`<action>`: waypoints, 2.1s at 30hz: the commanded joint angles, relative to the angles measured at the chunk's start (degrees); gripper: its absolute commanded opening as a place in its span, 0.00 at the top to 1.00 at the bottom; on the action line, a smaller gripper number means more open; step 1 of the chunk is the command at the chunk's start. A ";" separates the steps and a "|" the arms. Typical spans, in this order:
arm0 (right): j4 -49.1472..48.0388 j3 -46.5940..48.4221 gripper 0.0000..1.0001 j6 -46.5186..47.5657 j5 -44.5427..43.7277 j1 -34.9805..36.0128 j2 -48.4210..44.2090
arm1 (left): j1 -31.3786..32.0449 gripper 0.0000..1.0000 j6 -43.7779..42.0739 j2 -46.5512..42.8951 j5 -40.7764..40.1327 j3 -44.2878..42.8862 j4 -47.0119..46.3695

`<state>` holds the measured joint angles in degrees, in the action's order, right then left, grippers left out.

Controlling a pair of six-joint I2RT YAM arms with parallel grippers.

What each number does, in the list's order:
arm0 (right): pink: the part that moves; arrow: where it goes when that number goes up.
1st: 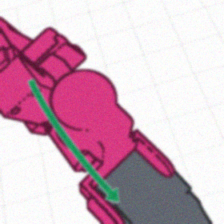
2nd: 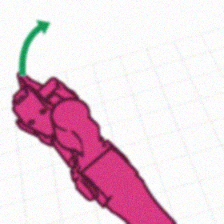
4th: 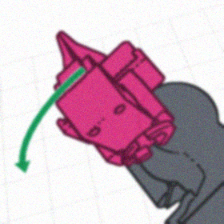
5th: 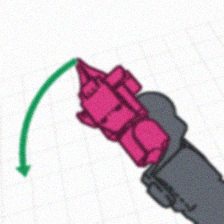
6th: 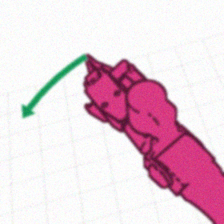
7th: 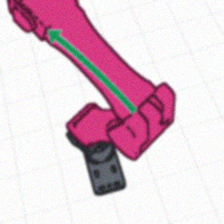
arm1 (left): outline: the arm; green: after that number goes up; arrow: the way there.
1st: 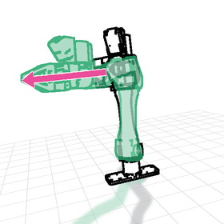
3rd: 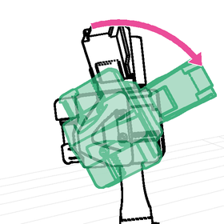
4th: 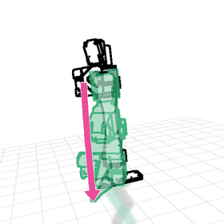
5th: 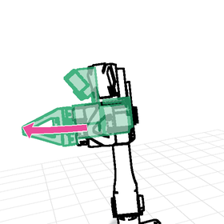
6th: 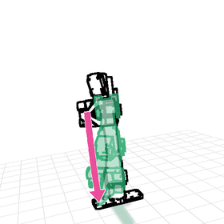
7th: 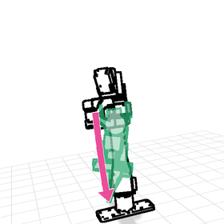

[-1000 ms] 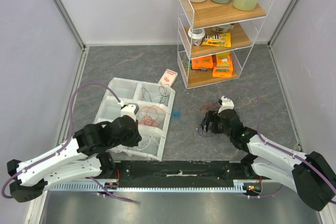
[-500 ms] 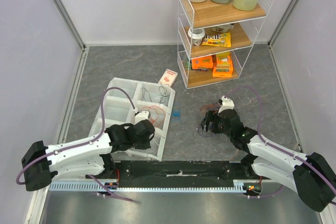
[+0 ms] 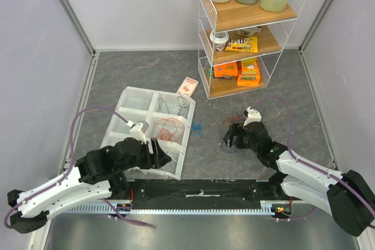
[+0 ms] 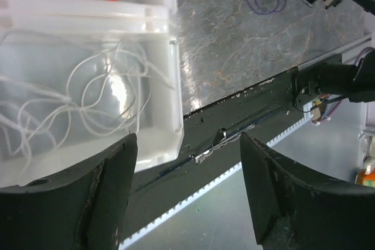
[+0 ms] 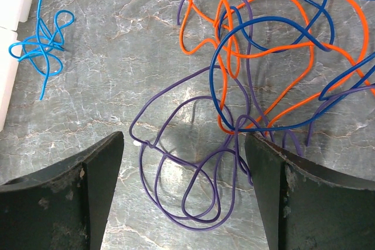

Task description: Untangle the cables

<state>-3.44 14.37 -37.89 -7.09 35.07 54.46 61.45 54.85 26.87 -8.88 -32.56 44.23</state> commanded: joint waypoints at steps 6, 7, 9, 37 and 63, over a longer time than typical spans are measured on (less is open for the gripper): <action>-2.10 -0.31 0.08 0.71 0.85 0.00 -0.14 | -0.37 0.19 20.88 7.48 -19.83 -9.71 25.97; -2.09 -0.40 0.09 0.71 0.94 0.00 -0.23 | -0.37 0.19 24.65 8.88 -21.86 -10.15 29.22; -2.09 -0.57 0.09 0.62 0.94 -0.09 -0.58 | -0.37 0.19 28.29 11.79 -24.85 -10.42 32.23; -2.27 -0.39 0.08 0.89 1.38 0.00 0.13 | -0.28 0.73 13.55 16.47 -14.15 -3.91 10.08; -2.00 -0.83 0.08 0.97 1.73 0.00 -1.28 | -1.51 0.40 -13.02 24.39 -11.61 -17.39 -11.78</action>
<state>-3.86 14.24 -37.85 -5.82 35.07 53.80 60.66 40.84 56.40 -18.35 -53.78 33.10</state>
